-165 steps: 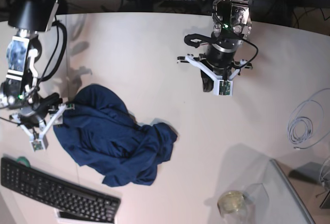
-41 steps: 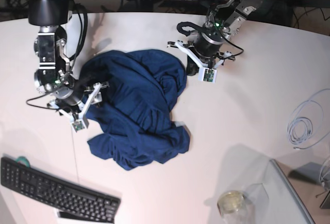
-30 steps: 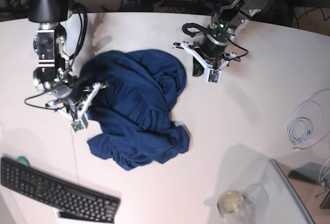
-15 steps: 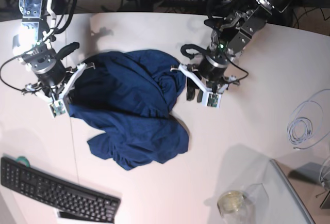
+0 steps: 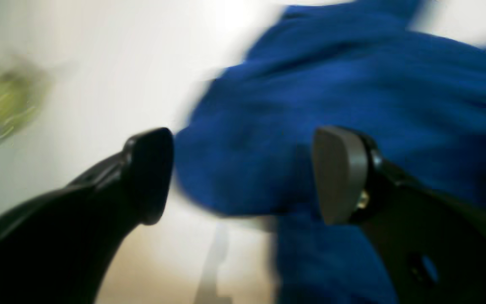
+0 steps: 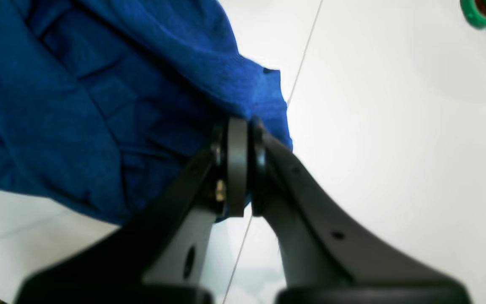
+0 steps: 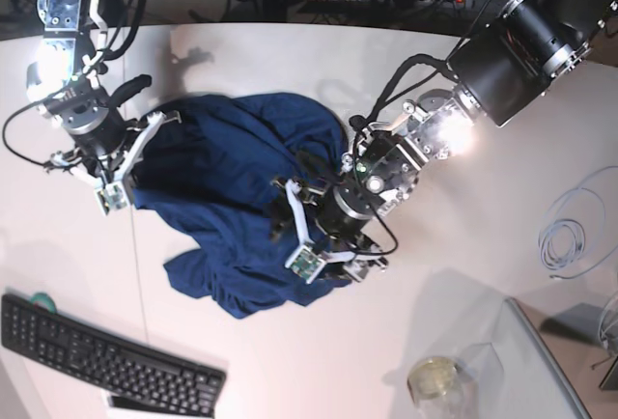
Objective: Layout the t-shirt on the table in an organized manner, then fold the t-shirt properly
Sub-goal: 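Release the fabric with the left gripper and regrasp the shirt's middle, then lift the shirt with the left gripper and drag it toward the keyboard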
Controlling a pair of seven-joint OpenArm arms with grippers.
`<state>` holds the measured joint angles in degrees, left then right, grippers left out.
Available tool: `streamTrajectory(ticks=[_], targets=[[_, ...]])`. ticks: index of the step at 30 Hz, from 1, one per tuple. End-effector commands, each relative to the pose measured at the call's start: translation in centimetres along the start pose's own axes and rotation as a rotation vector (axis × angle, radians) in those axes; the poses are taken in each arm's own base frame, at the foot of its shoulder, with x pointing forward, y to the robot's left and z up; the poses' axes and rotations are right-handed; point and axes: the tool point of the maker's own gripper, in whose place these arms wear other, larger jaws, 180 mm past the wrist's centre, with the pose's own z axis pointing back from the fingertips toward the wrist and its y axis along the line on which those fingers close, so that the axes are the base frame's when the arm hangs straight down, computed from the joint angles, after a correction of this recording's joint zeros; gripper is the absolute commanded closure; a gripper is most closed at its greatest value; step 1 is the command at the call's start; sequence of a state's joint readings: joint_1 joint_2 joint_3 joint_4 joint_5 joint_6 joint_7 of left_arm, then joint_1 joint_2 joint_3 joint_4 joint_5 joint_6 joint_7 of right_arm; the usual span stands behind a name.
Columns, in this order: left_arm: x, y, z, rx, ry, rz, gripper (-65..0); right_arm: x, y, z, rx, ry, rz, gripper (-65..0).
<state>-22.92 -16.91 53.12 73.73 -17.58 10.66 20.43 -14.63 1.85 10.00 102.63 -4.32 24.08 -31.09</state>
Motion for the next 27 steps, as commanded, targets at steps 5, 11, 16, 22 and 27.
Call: streamTrajectory(ticks=[5, 11, 16, 22, 27], targets=[[2.2, -1.5, -1.3, -0.096, 0.001, -0.079, -49.2, 1.3, -0.6, 0.2, -0.012, -0.048, 0.001, -0.8], [2.0, -1.5, -3.4, -0.069, 0.046, -0.129, -48.7, 1.0, -0.5, 0.2, -0.011, -0.021, 0.003, -0.8], [2.0, -4.0, -4.8, -0.159, 0.084, -0.141, -48.4, 1.1, -0.6, 0.1, -0.012, -0.024, 0.003, -0.8], [3.0, -3.6, -5.3, -0.179, 0.074, -0.062, -18.8, 1.0, -0.7, 0.1, -0.014, -0.022, 0.001, -0.8], [5.0, -2.2, -5.2, -0.152, 0.032, -0.035, 0.0, 1.3, -0.8, 0.1, -0.016, -0.027, 0.002, -0.8]])
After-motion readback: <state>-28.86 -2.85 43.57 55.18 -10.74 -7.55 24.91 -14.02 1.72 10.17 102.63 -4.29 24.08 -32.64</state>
